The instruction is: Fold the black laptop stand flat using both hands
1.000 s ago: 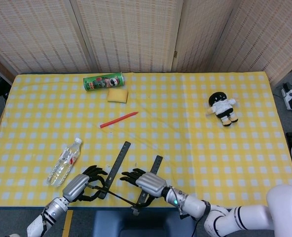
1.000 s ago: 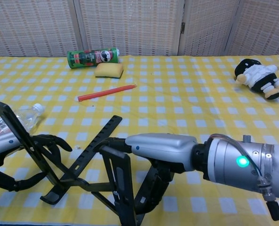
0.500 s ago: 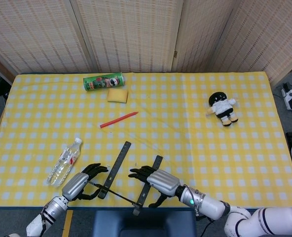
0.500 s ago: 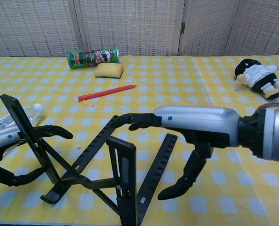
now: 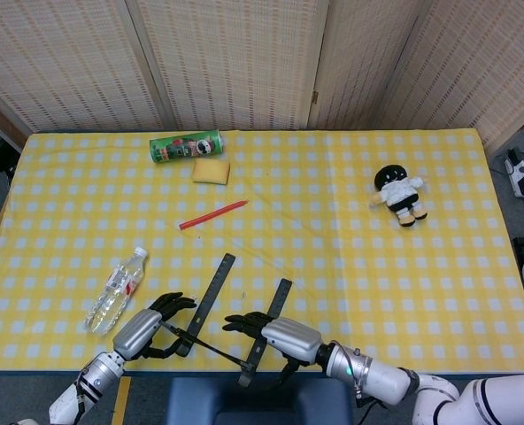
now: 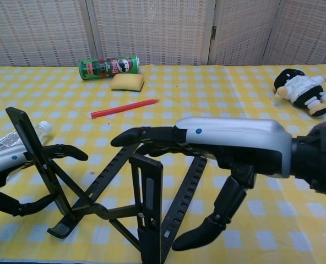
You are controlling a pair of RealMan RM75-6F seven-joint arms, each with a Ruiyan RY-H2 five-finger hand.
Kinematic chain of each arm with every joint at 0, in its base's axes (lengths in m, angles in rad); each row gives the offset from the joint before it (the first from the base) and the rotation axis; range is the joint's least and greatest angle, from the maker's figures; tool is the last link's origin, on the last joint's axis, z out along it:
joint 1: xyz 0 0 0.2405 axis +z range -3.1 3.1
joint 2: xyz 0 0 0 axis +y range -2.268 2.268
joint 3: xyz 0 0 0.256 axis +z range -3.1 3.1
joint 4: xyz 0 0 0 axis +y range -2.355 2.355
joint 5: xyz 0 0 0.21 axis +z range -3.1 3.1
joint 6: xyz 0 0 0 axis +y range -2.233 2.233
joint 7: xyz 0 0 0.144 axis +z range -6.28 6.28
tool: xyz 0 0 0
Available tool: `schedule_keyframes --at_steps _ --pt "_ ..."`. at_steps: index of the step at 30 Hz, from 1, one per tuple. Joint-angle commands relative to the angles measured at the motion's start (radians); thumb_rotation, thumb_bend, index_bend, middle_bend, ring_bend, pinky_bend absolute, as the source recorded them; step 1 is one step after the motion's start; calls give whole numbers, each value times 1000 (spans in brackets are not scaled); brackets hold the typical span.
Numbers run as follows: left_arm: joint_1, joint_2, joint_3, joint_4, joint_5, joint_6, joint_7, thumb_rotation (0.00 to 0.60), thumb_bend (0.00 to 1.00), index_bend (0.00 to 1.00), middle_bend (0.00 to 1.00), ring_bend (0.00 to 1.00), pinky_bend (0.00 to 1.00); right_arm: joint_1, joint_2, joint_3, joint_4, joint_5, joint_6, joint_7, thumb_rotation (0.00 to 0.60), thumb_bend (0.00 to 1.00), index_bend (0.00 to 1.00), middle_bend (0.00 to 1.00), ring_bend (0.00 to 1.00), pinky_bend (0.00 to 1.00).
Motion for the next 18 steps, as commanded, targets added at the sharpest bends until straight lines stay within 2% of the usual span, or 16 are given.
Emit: schedule_keyframes --at_steps 1,6,10,18 --pt "-1 0 -2 -3 1 1 3 600 496 190 165 44 0 -22 -68 17 28 28 38 -69 588 190 0 0 17 0" --pt "0 6 -3 -8 4 7 11 600 495 189 163 34 0 -53 -162 48 76 82 92 -164 588 191 0 0 16 0" --pt "4 13 -1 -11 6 15 10 600 490 187 150 23 0 -67 -210 65 109 113 114 -184 589 190 0 0 8 0" --pt "16 22 4 -12 14 37 7 600 470 177 143 12 0 -82 -242 79 151 151 123 -203 590 189 0 0 5 0"
